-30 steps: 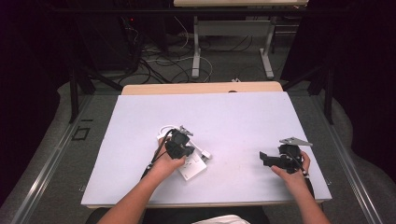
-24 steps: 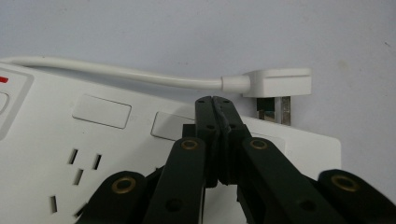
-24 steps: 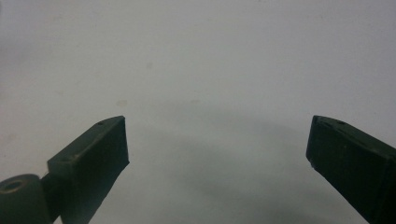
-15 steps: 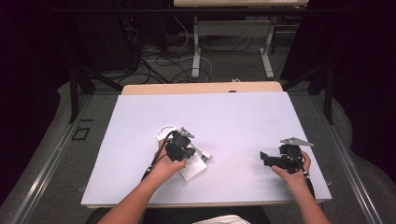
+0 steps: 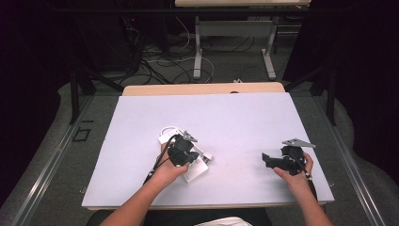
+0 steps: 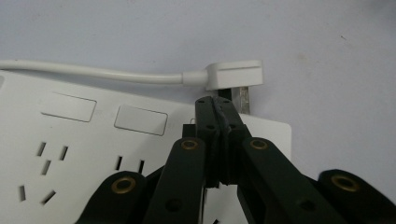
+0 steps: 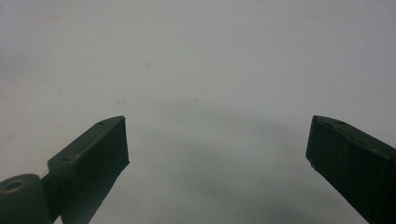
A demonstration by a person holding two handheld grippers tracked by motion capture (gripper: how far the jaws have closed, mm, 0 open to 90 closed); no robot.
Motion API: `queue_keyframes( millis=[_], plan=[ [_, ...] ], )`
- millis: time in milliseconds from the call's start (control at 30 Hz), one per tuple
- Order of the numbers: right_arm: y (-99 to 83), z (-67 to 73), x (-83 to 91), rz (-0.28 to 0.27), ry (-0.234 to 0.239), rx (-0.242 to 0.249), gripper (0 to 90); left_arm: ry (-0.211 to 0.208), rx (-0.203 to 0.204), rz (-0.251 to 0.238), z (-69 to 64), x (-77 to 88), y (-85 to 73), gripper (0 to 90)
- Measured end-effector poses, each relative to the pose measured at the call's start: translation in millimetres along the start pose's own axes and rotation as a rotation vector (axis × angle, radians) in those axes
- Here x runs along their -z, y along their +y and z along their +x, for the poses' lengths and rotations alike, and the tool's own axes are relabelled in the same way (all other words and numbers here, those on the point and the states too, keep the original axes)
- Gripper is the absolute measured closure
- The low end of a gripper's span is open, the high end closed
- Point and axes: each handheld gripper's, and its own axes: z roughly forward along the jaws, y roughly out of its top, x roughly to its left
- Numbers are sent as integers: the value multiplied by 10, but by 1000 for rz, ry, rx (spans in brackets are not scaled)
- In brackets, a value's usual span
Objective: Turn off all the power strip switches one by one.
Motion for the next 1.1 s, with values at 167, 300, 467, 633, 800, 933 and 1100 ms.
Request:
queue_keyframes(
  millis=[167, 300, 467, 633, 800, 933, 1100],
  plan=[
    [1, 1, 2, -2, -2, -2, 52, -8, -9, 4, -38, -28, -1, 899],
    [0, 1, 0, 0, 1, 0, 52, -12, -13, 6, -58, -37, 1, 899],
    [1, -1, -2, 0, 1, 1, 52, -18, -14, 11, -75, -53, 2, 898],
    [0, 3, -2, 0, 2, 0, 52, -21, -15, 11, -82, -62, 0, 896],
    [0, 1, 0, 1, 1, -1, 52, -23, -11, 13, -83, -61, -2, 896],
    [0, 1, -2, 1, 2, 0, 52, -24, -10, 12, -82, -62, -3, 896],
    [0, 7, -1, 1, 1, -3, 52, -23, -12, 11, -83, -64, -4, 896]
  ],
)
